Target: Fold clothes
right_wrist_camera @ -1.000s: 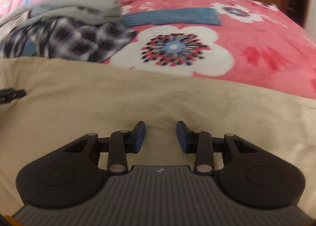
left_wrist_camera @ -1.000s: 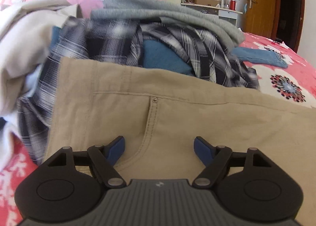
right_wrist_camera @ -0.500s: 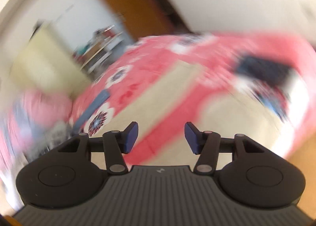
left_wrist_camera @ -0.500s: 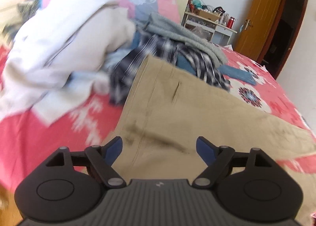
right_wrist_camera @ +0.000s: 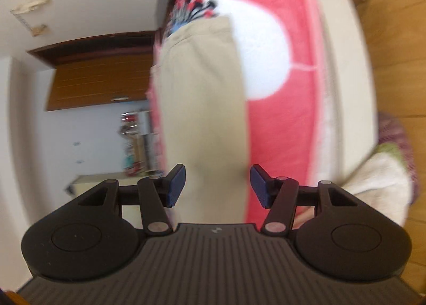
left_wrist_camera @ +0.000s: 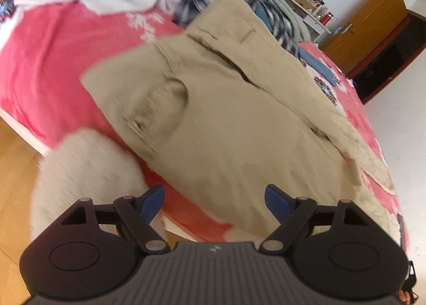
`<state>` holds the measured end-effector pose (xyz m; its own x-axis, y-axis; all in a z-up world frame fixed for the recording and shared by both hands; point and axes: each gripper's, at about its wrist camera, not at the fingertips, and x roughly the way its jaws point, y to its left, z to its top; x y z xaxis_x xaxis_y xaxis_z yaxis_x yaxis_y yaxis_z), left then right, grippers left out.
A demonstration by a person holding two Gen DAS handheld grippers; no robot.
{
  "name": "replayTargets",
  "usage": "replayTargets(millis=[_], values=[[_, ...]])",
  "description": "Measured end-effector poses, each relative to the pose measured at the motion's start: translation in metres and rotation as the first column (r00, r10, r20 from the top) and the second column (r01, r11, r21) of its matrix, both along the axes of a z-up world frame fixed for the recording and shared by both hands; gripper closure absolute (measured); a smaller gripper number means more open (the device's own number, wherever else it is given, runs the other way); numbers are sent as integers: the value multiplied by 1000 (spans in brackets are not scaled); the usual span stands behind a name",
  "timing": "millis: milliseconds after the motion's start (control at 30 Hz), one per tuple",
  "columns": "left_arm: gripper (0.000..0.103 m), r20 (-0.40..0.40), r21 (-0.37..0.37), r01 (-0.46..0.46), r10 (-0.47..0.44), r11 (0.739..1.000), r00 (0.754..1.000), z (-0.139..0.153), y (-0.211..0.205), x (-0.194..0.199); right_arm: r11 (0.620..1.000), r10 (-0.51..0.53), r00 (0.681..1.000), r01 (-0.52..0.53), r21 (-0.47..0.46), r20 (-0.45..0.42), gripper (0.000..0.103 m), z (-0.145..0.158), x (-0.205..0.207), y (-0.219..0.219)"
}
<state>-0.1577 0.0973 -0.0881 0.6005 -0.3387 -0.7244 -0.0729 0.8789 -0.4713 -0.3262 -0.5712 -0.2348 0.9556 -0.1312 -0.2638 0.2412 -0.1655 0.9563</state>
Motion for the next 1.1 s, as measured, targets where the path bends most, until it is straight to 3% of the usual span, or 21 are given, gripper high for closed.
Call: replayTargets(millis=[133, 267, 367, 433, 533, 800, 967, 1100], values=[[20, 18, 0, 16, -16, 1000, 1000, -4, -12, -4, 997, 81, 997, -81, 18, -19, 48, -12, 15, 9], [20, 22, -18, 15, -15, 1000, 1000, -7, -16, -8, 992, 112, 991, -116, 59, 69, 49, -26, 17, 23], [20, 26, -28, 10, -9, 1000, 1000, -9, -16, -15, 990, 136, 980, -141, 25, 144, 65, -22, 24, 23], [21, 33, -32, -11, 12, 999, 999, -10, -13, -18, 988, 151, 974, -147, -34, 166, 84, -13, 27, 24], [22, 42, -65, -62, 65, 996, 997, -12, -5, -25, 983, 156, 979, -141, -118, 131, 95, -1, 30, 27], [28, 48, -147, -135, 143, 980, 989, -20, 21, -29, 974, 157, 978, -130, -186, 135, 97, 20, 40, 22], [29, 60, -186, -144, 158, 972, 986, -29, 21, -22, 975, 157, 978, -132, -179, 134, 97, 25, 44, 14], [29, 48, -152, -146, 155, 978, 987, -41, 16, -13, 975, 164, 979, -142, -169, 120, 97, 22, 40, 11]])
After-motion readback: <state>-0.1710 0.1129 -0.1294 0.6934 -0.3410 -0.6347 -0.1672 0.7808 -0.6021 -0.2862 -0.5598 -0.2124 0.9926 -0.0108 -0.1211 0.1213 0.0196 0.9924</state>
